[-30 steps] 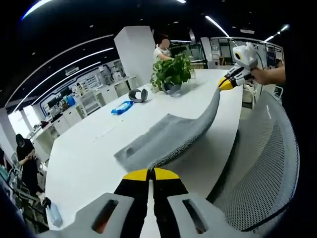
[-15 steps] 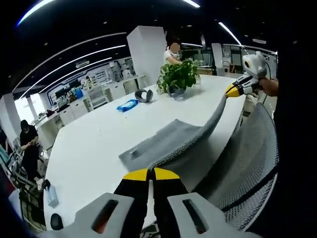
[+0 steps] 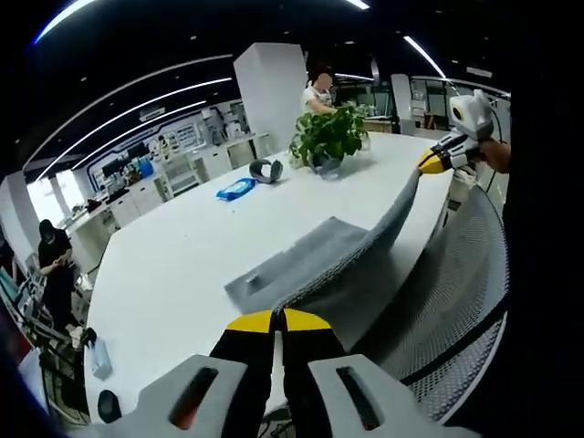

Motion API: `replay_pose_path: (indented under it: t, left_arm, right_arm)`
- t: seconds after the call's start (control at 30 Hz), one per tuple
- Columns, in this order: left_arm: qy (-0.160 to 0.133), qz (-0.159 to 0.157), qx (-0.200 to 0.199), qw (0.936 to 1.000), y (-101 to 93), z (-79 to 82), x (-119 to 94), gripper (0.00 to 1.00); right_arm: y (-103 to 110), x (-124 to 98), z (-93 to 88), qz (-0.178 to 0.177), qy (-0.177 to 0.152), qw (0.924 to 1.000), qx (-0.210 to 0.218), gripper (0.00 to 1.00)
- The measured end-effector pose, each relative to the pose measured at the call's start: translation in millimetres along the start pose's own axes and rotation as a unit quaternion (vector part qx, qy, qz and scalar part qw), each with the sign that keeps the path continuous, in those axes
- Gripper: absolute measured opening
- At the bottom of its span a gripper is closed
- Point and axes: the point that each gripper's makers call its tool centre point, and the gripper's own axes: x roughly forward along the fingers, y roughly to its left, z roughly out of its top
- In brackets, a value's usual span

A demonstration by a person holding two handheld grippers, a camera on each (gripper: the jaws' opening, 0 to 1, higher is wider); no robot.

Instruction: Fold the towel on the table until its edges align and the towel forms a compact rectangular stack.

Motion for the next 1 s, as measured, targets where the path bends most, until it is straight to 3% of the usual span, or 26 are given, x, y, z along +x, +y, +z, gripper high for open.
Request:
replay_pose_path:
  t: [0.17,0.63,1.0]
  left_arm:
    - [0.002,-0.002,0.007,1.0,5.3,2.7,8,0.01]
    - [0.003,-0.007,0.012,0.9999,32.7,17.3,46,0.01]
    - [0.014,-0.026,0.006,0.9995,55.9,13.2,82,0.01]
  right_arm:
    - [-10,15,3.5,-0.004,0.008,0.9998,-0.015,0.0]
    - [-39,57,8.3,0.0,0.027,0.9996,-0.004,0.0]
    - [-58,101,0.5,0.022,0.047,0.9986,0.004,0.0]
